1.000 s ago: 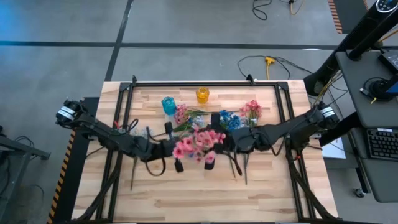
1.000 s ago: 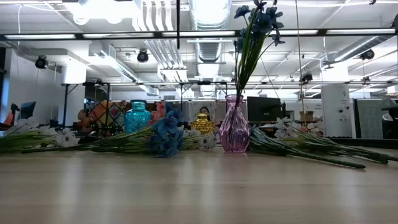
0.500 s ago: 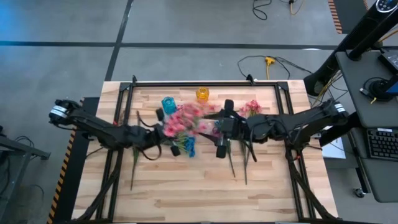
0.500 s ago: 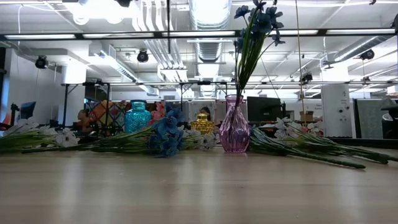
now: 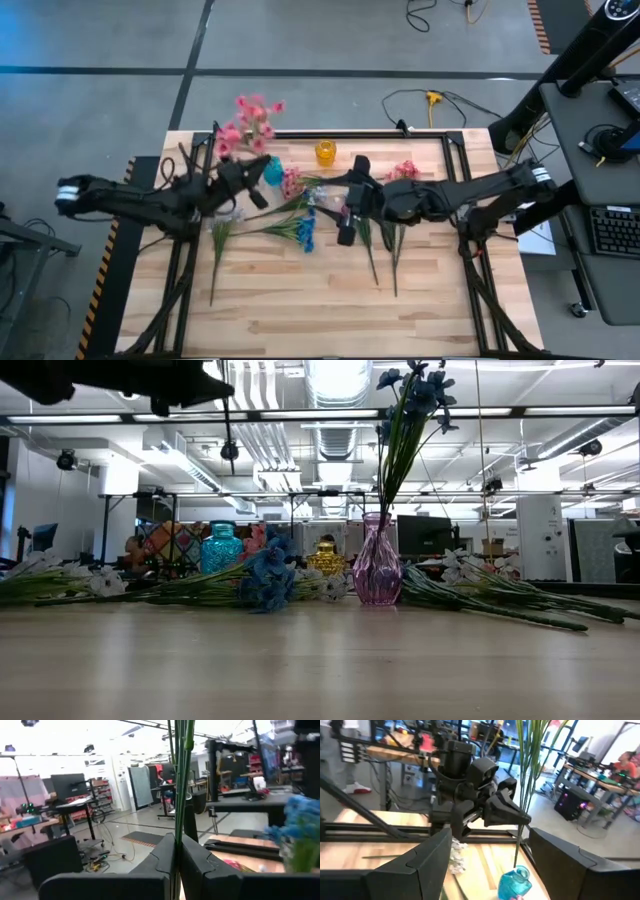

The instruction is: Sort flowers into vase by color

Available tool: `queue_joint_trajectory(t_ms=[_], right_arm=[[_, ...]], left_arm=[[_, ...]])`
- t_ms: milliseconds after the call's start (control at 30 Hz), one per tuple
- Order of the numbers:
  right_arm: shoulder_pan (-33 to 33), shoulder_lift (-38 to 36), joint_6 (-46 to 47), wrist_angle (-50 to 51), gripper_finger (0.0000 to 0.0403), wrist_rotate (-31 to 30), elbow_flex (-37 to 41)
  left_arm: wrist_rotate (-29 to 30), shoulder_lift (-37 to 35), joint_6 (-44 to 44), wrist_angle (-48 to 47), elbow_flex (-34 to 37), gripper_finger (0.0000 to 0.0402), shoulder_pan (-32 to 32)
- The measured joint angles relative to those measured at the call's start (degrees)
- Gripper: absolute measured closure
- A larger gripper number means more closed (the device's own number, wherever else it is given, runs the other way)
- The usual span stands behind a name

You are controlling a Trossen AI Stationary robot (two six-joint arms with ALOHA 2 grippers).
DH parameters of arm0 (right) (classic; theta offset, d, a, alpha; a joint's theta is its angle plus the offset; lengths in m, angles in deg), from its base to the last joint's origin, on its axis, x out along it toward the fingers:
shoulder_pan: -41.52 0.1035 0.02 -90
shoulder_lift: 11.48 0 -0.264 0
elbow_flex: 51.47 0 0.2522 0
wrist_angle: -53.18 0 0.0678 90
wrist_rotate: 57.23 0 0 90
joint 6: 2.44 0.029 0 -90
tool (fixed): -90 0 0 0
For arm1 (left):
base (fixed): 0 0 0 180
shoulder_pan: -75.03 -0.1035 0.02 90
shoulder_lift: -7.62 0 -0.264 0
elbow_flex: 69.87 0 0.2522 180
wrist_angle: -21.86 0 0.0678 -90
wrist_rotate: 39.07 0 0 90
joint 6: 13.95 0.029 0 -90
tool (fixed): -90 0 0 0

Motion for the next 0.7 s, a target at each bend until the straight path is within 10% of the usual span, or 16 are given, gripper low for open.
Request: queue_joint_trajectory(t_ms=[367,700], right_arm=[[-3.01,0.68,1.78,3.14,0.0144,0.12,0.0],[-2.99,0.67,2.19,4.64,0.0141,0.15,-0.01]], left_arm=[[-7.31,3.01,-10.52,-0.47,2.05,0.0401,-16.72],[-6.05,5.16,-11.24,-3.12,2.52,0.0401,-18.21]])
